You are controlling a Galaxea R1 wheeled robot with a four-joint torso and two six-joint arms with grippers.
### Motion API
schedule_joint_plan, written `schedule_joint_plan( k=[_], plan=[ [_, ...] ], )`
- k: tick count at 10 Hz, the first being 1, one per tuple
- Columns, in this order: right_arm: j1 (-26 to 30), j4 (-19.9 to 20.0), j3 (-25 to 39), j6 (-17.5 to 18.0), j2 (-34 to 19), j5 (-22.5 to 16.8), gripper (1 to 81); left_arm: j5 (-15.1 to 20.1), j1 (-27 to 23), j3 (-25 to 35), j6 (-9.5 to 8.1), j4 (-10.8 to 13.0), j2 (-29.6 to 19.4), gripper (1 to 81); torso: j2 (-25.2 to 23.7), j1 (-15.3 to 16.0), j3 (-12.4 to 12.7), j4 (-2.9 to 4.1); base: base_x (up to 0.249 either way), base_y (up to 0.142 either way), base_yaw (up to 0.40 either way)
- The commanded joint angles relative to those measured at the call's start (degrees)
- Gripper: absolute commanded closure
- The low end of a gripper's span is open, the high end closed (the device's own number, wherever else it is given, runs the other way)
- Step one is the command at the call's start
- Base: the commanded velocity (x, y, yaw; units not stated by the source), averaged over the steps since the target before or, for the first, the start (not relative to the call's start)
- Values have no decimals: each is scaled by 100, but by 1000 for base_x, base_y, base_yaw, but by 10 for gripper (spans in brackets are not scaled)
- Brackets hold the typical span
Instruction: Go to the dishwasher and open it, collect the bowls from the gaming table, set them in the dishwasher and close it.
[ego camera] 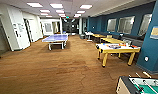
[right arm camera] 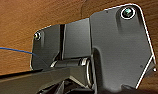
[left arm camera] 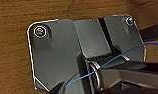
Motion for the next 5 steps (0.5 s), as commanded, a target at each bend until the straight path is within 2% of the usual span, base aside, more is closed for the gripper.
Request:
schedule_joint_plan(
  k=[1, 5],
  plan=[
    [306, 56, 0, 18, 59, -262, 10, 295, -275, -1, 5, -20, -36, 10, 0, 0, 0, 0, 160, 0, 0],
    [289, 65, -80, 26, 59, -244, 10, 295, -275, -9, 5, -11, -27, 10, 2, 0, -2, 0, 162, 0, 0]
  ],
)
